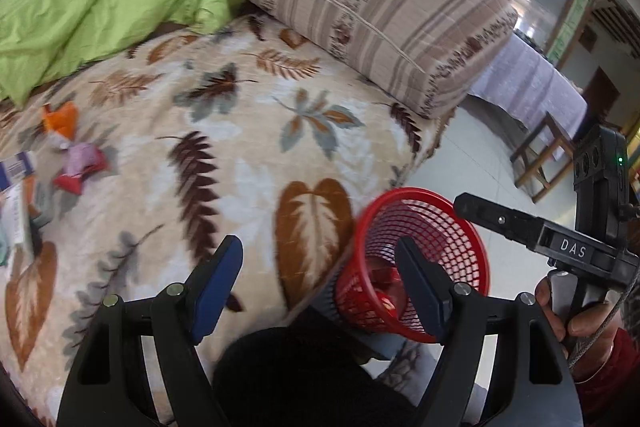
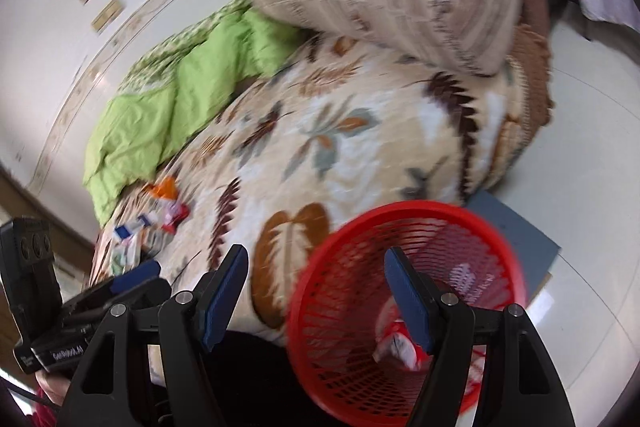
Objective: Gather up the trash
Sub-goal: 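Move both open tools back over the trash on the bed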
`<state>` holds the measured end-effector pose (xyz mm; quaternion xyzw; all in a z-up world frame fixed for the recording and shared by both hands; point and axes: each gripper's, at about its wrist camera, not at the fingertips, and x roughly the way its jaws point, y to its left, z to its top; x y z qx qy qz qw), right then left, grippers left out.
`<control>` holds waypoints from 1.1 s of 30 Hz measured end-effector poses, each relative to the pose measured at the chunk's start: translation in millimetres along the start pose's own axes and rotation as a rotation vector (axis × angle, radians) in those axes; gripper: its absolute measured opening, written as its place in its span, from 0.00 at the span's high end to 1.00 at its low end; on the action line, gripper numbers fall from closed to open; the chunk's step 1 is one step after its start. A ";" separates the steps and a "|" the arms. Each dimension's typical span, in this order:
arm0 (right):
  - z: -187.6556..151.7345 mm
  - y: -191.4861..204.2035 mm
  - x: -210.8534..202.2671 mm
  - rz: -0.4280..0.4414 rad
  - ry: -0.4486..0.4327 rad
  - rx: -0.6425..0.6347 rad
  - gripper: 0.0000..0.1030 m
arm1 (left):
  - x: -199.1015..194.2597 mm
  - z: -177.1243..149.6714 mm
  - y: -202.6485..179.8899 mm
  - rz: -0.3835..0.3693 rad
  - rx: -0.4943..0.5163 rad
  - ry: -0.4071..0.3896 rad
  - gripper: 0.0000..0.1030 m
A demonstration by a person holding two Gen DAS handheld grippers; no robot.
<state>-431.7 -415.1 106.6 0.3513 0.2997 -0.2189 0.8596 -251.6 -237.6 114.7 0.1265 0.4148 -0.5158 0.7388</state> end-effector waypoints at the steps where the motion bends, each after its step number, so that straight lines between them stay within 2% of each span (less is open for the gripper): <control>1: -1.0 8.8 6.0 0.014 0.014 -0.016 0.28 | -7.9 -2.5 11.0 0.018 -0.018 -0.012 0.25; 13: -19.4 126.1 67.7 0.151 0.136 -0.255 0.28 | -91.1 -33.9 142.8 0.161 -0.291 -0.123 0.25; 20: -30.3 163.2 89.5 0.181 0.178 -0.337 0.28 | -138.0 -58.3 255.5 0.320 -0.560 -0.206 0.25; 24: -34.1 174.2 95.1 0.182 0.186 -0.370 0.28 | -135.2 -65.5 303.8 0.378 -0.673 -0.202 0.25; 30: -37.7 176.5 102.7 0.170 0.201 -0.378 0.28 | -99.9 -49.2 347.9 0.294 -0.777 -0.210 0.25; 33: -36.8 173.7 106.2 0.160 0.207 -0.374 0.28 | -78.9 -41.2 359.5 0.299 -0.800 -0.204 0.25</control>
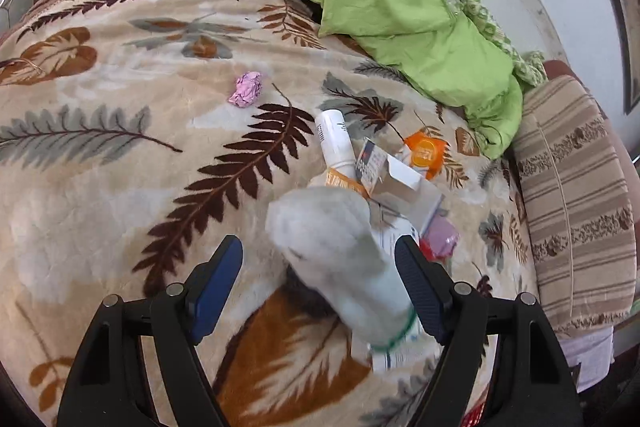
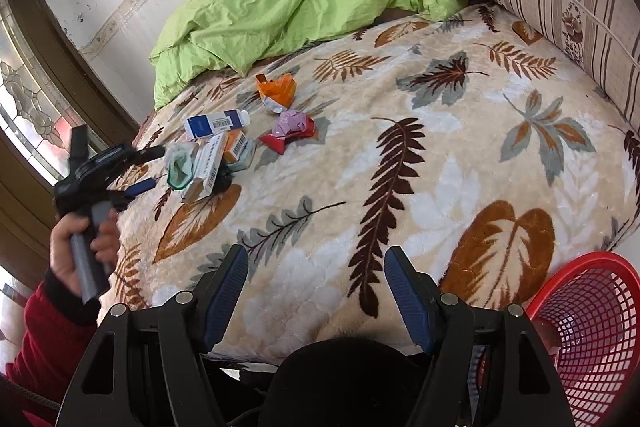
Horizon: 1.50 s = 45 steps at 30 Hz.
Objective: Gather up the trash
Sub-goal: 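Move both open tools back over the trash on the bed, then grasp the white cloth glove with the left tool, then grasp the pink-and-red candy wrapper with the right tool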
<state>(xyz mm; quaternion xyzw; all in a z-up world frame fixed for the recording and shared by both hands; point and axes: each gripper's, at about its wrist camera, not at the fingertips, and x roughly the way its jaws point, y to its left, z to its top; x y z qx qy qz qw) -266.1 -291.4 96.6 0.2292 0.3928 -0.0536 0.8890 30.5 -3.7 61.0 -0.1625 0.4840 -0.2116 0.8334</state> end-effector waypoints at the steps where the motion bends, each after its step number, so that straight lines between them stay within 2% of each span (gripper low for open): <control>1: 0.6 -0.8 0.5 -0.002 0.001 -0.001 0.28 | 6.8 1.0 -1.6 0.002 0.005 0.001 0.29; 2: 1.6 -1.6 1.5 -0.005 0.001 -0.003 0.28 | 13.2 1.1 -3.7 0.018 0.014 0.006 0.34; 3: 3.2 -2.2 3.0 -0.009 0.002 -0.003 0.28 | 17.9 0.4 -4.1 0.021 0.023 0.013 0.47; 4: 5.5 -3.3 5.0 -0.010 0.004 -0.001 0.28 | 21.0 -1.7 -5.6 0.011 0.026 0.015 0.54; 8: 20.0 -2.1 17.1 0.000 0.005 -0.006 0.28 | 12.0 -9.4 -4.0 0.016 0.054 -0.027 0.68; 13: 51.5 14.2 52.9 -0.005 0.004 -0.069 0.28 | -18.4 -22.7 4.1 -0.009 0.072 -0.076 0.69; 19: 96.2 32.6 124.5 -0.028 0.017 -0.118 0.28 | -50.2 -46.5 7.3 -0.001 0.119 -0.103 0.69; 25: 130.9 49.5 191.2 -0.066 0.031 -0.128 0.28 | -52.4 -65.2 3.7 0.006 0.164 -0.095 0.69; 29: 136.7 58.1 225.6 -0.101 0.064 -0.158 0.28 | -46.6 -71.6 0.2 0.001 0.187 -0.081 0.69; 31: 133.8 59.0 238.2 -0.120 0.096 -0.164 0.35 | -44.4 -74.0 -2.2 -0.005 0.201 -0.071 0.69; 32: 131.6 57.5 240.0 -0.120 0.100 -0.159 0.45 | -44.1 -75.8 -4.1 -0.002 0.211 -0.073 0.69; 37: 118.9 48.8 220.7 -0.094 0.063 -0.123 0.56 | -46.3 -82.4 -10.4 -0.004 0.237 -0.079 0.69; 45: 71.8 54.9 136.2 -0.040 -0.035 -0.146 0.57 | -62.0 -99.2 -26.8 -0.010 0.283 -0.105 0.69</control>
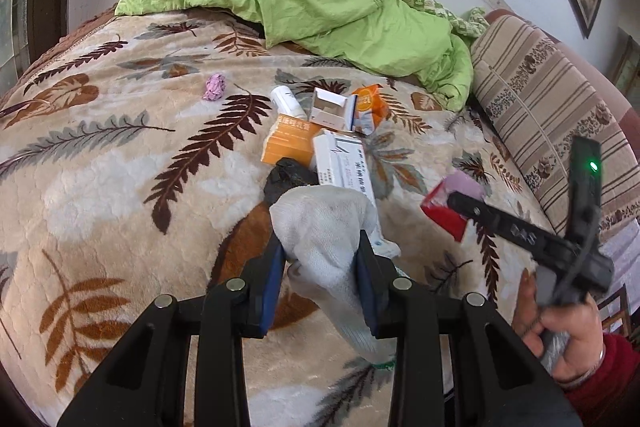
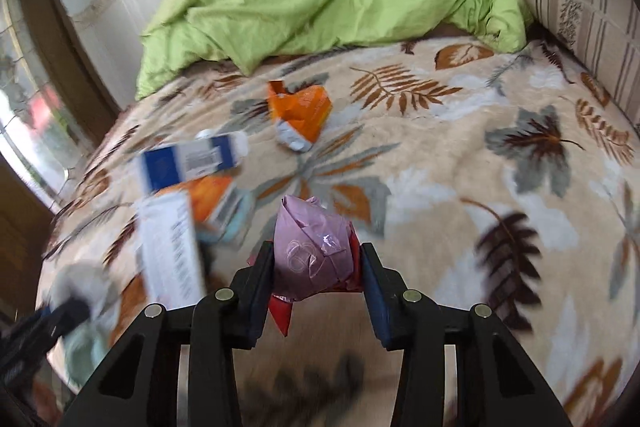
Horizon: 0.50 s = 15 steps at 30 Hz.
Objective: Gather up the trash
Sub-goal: 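Grasp the pink-and-red candy wrapper with the right tool, then carry the glove and the wrapper toward the red basket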
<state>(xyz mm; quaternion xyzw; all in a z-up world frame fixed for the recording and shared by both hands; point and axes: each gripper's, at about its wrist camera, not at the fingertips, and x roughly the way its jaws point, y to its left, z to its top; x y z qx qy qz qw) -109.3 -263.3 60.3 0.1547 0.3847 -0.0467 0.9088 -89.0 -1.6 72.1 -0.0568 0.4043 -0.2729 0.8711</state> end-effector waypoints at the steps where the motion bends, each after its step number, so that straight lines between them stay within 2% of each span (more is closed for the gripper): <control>1: -6.3 2.4 -8.5 0.003 -0.011 0.000 0.57 | -2.1 -1.3 -2.9 0.001 0.006 -0.003 0.69; 8: -51.0 1.4 -46.5 0.018 -0.027 0.022 0.57 | -18.2 -14.8 -28.5 -0.009 0.060 -0.011 0.69; 15: -64.7 -2.3 -62.4 0.032 -0.037 0.058 0.57 | -38.4 -27.3 -52.5 -0.026 0.107 -0.024 0.69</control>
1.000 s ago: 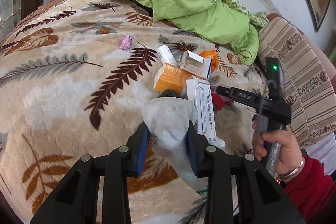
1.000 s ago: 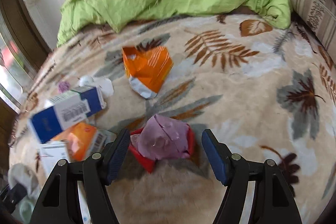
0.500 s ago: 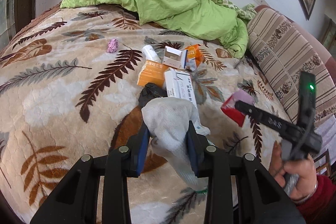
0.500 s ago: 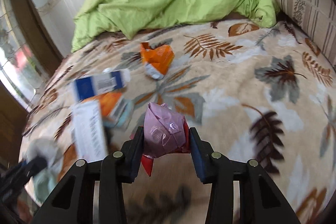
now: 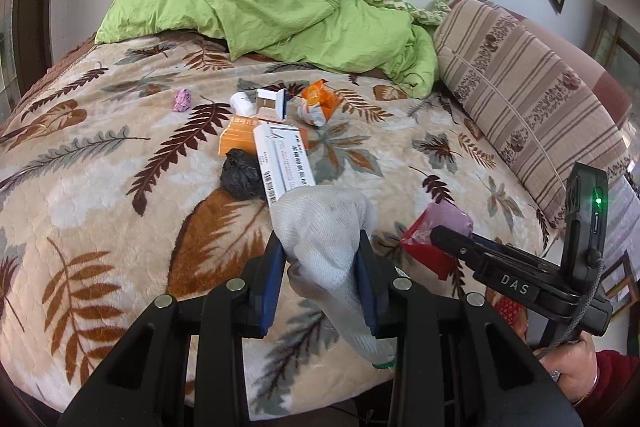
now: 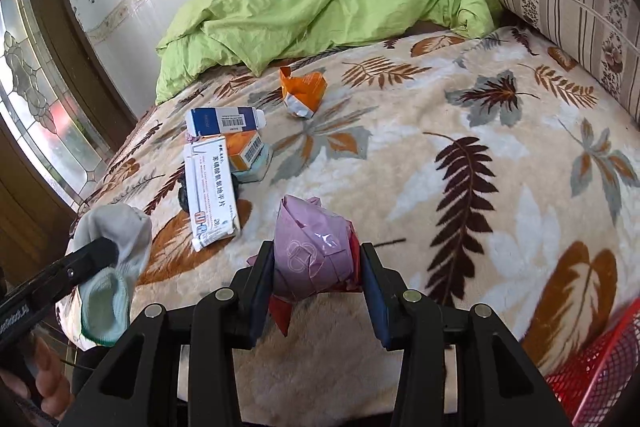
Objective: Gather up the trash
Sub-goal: 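Carry the glove and the wrapper toward the red basket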
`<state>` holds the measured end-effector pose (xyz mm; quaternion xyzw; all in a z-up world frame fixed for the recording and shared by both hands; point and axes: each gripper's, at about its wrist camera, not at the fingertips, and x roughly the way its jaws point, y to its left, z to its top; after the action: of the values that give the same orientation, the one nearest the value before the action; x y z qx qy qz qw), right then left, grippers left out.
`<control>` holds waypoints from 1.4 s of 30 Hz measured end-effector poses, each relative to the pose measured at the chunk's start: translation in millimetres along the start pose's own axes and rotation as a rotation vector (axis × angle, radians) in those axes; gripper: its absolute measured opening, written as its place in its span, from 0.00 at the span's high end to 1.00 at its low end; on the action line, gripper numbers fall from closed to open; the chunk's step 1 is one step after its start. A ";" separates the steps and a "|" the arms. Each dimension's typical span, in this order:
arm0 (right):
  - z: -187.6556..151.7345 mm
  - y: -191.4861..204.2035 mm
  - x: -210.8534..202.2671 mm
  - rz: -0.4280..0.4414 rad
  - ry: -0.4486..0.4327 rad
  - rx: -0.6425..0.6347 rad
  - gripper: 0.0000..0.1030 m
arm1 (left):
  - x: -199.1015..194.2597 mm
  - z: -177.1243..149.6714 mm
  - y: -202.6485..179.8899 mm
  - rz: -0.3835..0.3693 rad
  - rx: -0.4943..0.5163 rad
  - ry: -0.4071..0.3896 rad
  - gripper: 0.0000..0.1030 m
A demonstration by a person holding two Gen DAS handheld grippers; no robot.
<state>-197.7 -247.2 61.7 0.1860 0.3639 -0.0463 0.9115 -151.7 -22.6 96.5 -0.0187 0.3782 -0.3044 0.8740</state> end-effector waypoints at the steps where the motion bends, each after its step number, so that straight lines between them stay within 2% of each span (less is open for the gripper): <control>1: -2.2 2.1 -2.7 0.003 -0.001 -0.004 0.57 | -4.0 -1.0 -2.8 -0.001 0.007 -0.003 0.69; 11: -6.5 20.5 -53.5 0.048 -0.063 -0.022 0.57 | -40.4 -8.2 -21.5 -0.014 0.032 -0.044 0.69; 28: -6.5 51.2 -151.7 0.114 -0.213 -0.047 0.57 | -119.4 -13.6 -53.4 -0.010 0.070 -0.167 0.69; 36: -11.1 51.5 -180.8 0.138 -0.263 -0.044 0.57 | -141.8 -13.5 -67.6 -0.012 0.088 -0.203 0.68; 42: -10.7 49.7 -194.5 0.143 -0.288 -0.037 0.57 | -142.5 -11.4 -71.0 -0.035 0.081 -0.199 0.68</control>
<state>-335.8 -207.0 202.2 0.1860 0.2160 -0.0009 0.9585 -271.5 -0.3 199.6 -0.0200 0.2766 -0.3314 0.9018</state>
